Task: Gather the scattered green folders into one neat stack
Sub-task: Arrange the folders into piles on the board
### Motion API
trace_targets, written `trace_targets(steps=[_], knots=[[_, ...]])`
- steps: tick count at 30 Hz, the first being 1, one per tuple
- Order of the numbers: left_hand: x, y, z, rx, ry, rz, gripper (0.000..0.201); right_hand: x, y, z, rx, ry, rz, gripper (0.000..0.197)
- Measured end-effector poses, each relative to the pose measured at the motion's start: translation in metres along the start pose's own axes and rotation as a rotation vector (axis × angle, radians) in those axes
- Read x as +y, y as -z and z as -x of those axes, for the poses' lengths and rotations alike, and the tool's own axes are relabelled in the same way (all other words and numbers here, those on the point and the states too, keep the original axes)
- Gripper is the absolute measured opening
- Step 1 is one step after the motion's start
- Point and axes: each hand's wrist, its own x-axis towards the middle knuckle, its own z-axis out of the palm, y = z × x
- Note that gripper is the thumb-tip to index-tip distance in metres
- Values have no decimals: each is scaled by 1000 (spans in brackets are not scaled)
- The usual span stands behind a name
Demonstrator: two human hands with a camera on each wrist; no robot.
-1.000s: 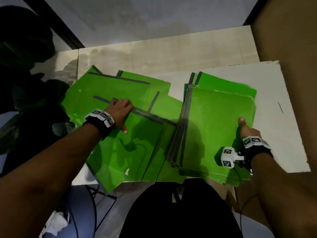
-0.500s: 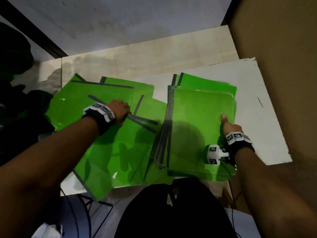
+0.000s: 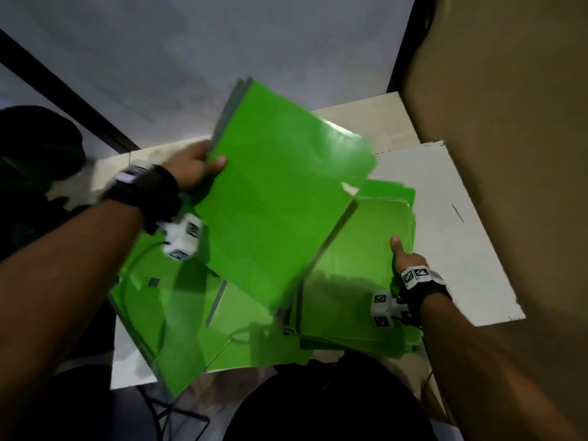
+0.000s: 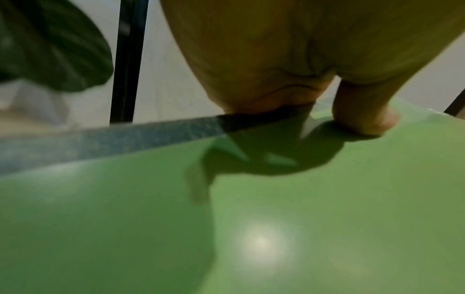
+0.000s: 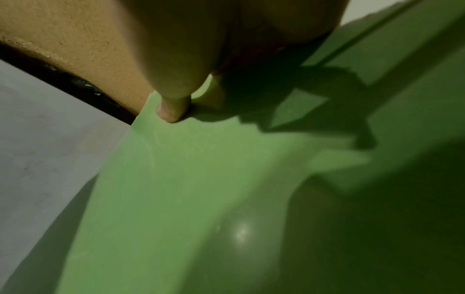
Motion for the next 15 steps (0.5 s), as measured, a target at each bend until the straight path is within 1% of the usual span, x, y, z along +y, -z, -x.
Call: trace_targets(steps=[1,2,3,5,7,8,9,12,15], knots=[[-4,-24,-2,-8,3,17,15,1,0,-2,-8,0,0,95],[-10,-49,-3,-7,17,22,30,2,0,-3,-15,1,1,93],[-18,-72,-6,7,60,16,41,2,0,-4,-21,0,2,91],[-30,-116,-2,43,165,-34,42,4,1,-5,-43,-4,5,92],[-38,-155,7,49,292,-116,45,5,2,-7,-58,-5,7,96],[-40,-169,12,44,330,-142,48,6,2,-8,-55,-4,-4,97],[-41,-180,17,32,348,-163,50,6,1,-8,-44,0,-19,96],[-45,-202,21,-24,344,-179,57,7,-3,-8,-1,15,-65,89],[-40,-216,22,-96,353,-166,63,5,-6,-5,9,-6,-135,91]])
